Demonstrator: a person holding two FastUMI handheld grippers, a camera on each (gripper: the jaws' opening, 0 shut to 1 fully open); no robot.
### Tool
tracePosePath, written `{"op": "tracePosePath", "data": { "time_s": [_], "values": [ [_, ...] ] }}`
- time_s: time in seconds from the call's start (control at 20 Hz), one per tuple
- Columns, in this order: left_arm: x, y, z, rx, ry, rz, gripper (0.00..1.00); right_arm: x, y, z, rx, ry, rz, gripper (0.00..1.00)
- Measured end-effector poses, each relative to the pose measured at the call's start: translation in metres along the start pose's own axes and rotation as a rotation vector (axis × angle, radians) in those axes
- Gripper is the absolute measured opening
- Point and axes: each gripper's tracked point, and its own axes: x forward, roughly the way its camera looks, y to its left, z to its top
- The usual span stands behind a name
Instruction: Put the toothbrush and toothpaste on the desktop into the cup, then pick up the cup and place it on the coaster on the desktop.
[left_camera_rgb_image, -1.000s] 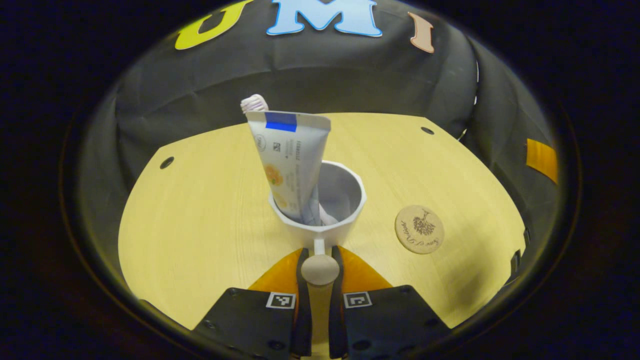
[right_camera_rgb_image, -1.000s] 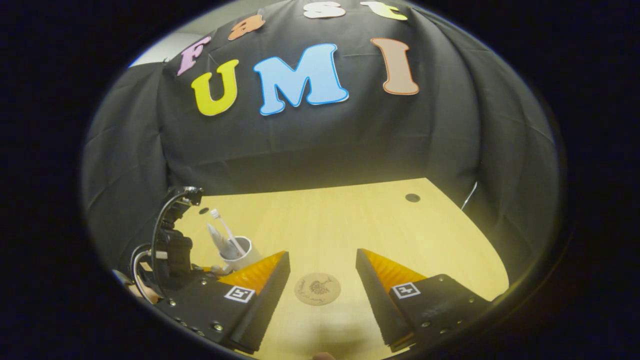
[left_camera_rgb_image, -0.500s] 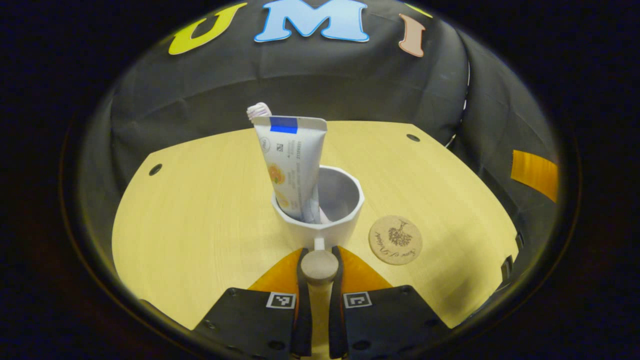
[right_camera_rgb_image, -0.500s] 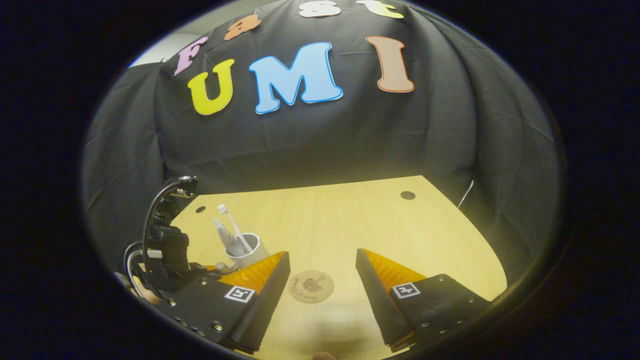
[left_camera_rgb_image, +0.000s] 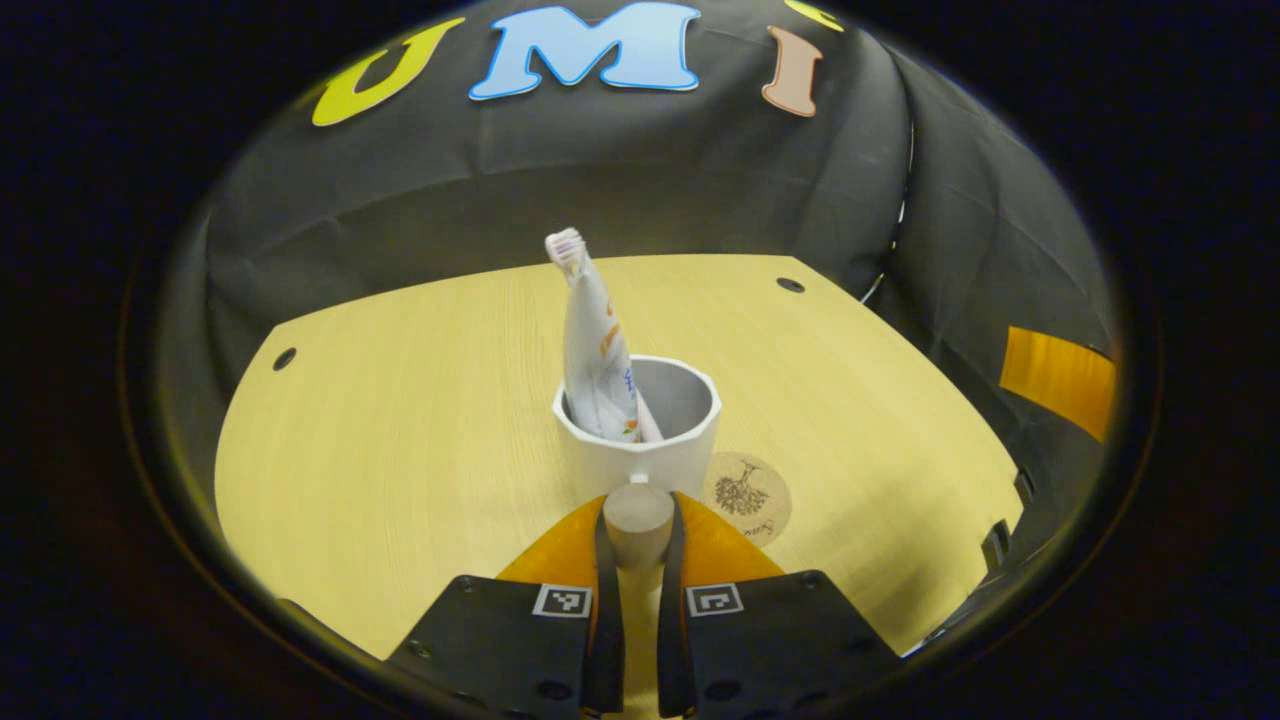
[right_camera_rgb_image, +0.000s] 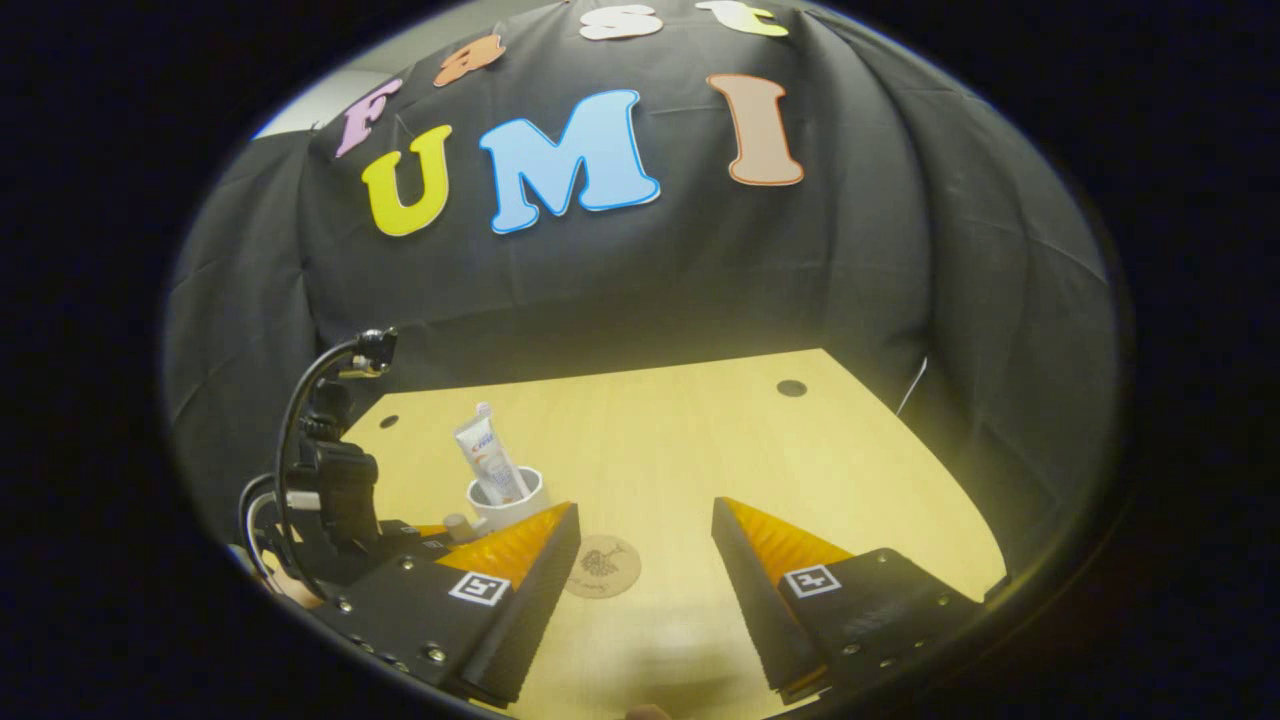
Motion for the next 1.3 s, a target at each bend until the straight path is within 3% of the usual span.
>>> {"op": "tracePosePath", "data": {
  "time_s": [0.4, 1.1, 1.3],
  "values": [
    [0.007, -0.030, 0.005, -0.021, -0.013, -0.028, 0.19, -0.003, -0.012, -0.004, -0.006, 0.011, 0.002, 0.84],
    [0.009, -0.058, -0.016, 0.011, -0.011, 0.007, 0.19, -0.010, -0.033, -0.012, -0.001, 0.026, 0.024, 0.84],
    [0.008, -0.071, -0.033, 0.032, 0.019, -0.007, 0.29, -0.013, -0.032, -0.012, 0.004, 0.026, 0.046, 0.84]
  ]
}}
